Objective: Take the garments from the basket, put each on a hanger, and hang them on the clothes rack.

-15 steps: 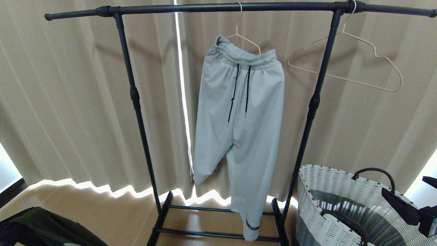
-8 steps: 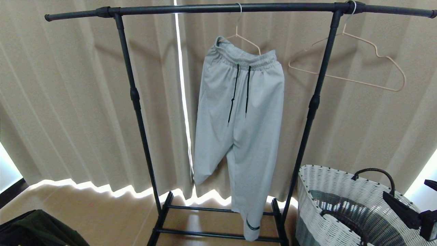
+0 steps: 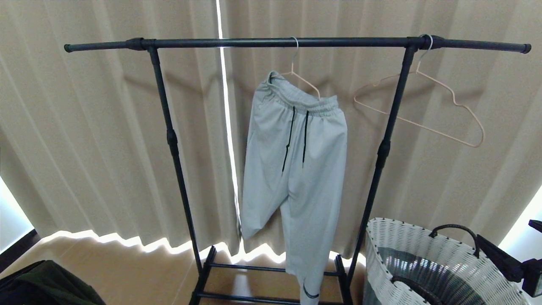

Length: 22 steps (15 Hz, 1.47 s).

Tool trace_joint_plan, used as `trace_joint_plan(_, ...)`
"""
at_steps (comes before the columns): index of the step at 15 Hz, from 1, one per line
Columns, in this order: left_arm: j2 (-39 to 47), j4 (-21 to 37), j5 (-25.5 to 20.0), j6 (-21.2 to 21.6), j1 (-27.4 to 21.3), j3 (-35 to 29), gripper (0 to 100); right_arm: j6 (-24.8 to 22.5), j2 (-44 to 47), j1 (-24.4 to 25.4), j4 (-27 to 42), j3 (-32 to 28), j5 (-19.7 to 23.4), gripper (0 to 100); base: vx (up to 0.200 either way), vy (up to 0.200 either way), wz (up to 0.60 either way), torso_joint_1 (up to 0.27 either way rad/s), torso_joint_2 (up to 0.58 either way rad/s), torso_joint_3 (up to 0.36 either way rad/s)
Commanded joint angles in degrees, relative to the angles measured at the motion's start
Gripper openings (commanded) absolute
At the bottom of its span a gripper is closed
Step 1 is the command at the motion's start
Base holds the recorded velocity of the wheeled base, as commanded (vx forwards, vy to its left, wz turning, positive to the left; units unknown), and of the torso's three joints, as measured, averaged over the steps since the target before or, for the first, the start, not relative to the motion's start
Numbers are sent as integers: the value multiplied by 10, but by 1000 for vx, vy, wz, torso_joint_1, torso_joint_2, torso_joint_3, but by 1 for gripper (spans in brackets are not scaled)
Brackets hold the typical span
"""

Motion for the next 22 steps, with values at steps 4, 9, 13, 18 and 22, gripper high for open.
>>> trace_joint_plan(4, -3, -1, 0, 1, 0, -2, 0, 0, -8, 0, 0, -1, 0, 100, 0, 0, 0, 193, -476, -281)
trace_joint_plan(9, -3, -1, 0, 1, -1, 0, 0, 0, -8, 0, 0, -1, 1, 100, 0, 0, 0, 209, -493, -283)
trace_joint_plan(13, -3, -1, -1, 1, -1, 3, 0, 1, -9, 0, -1, -2, 1, 100, 0, 0, 0, 229, -505, -281)
trace_joint_plan(18, -5, -1, -1, 2, -1, 5, 0, 0, -24, 0, 1, 2, 1, 100, 0, 0, 0, 228, -495, -270)
trace_joint_plan(22, -4, 0, -1, 6, -3, 8, 0, 0, -23, 0, 1, 1, 1, 100, 0, 0, 0, 45, -91, -47)
